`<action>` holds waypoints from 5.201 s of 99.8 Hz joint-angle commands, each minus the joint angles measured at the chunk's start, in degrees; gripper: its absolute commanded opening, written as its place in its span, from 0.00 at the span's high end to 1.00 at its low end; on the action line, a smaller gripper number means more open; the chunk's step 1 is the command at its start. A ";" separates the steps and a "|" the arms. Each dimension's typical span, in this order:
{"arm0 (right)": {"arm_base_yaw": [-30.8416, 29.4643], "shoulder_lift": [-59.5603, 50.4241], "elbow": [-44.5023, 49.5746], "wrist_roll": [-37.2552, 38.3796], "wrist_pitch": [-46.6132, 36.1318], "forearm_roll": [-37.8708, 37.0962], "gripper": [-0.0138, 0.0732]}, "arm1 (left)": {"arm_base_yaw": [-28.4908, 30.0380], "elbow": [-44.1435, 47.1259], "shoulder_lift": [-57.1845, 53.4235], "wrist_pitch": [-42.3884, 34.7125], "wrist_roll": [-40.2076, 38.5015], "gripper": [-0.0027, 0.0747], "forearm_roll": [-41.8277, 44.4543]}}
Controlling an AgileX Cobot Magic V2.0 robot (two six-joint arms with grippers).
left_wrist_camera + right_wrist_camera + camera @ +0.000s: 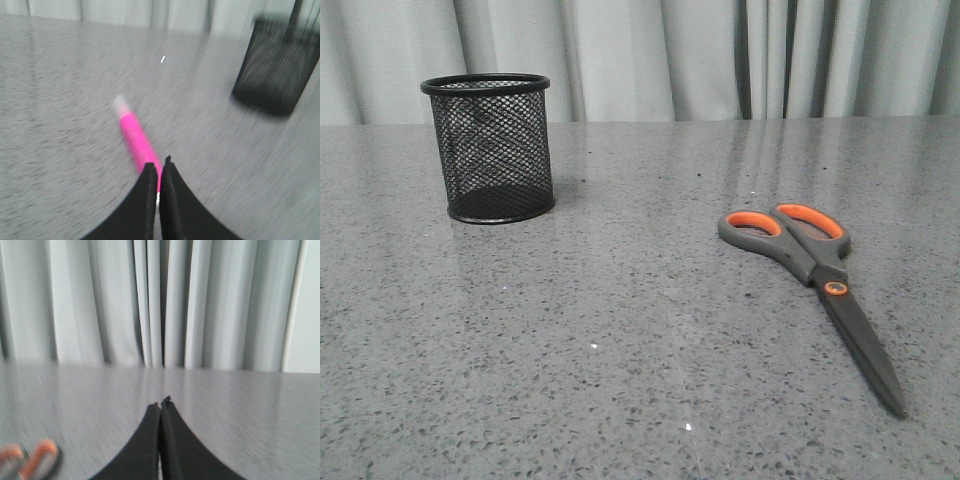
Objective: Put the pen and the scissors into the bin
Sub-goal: 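Move the left gripper down toward the pink highlighter on the table, then close the left gripper on the highlighter's capped end, then lift the highlighter with the left gripper and drop it into the mesh cup, then lower the right gripper onto the scissors handles and grasp them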
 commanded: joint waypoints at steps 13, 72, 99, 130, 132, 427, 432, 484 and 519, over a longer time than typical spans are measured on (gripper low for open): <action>-0.32 -1.09 0.80 4.75 -3.44 8.98 0.93 | -0.06 2.48 -1.88 -15.23 -0.24 0.99 -34.80; 7.93 16.93 -23.24 8.53 23.76 9.69 0.50 | -0.06 -15.03 8.88 -3.66 1.68 0.48 -30.16; 10.45 29.67 -27.72 8.50 24.96 9.69 0.50 | 0.05 -33.82 35.67 15.75 -0.68 0.62 -13.48; 10.83 30.18 -27.82 8.50 24.90 9.69 0.50 | 0.05 -55.66 61.46 34.19 -15.18 0.62 11.24; 10.83 30.18 -27.82 8.50 24.90 9.69 0.50 | 0.05 -56.37 62.87 35.33 -15.18 0.62 12.07; 13.24 31.97 -40.14 2.12 26.78 9.69 0.50 | -11.32 -63.94 75.77 11.80 88.92 0.41 -85.72; 14.75 34.11 -44.15 0.52 28.94 9.69 0.50 | -11.32 -63.94 72.09 11.92 88.92 0.45 -85.16; 31.28 73.71 -66.88 4.68 62.04 5.60 0.43 | -11.66 -62.42 44.78 10.47 79.18 0.49 -66.00; 31.84 82.32 -66.88 8.30 64.11 5.47 0.36 | -11.70 -55.26 41.06 10.26 77.49 0.49 -68.07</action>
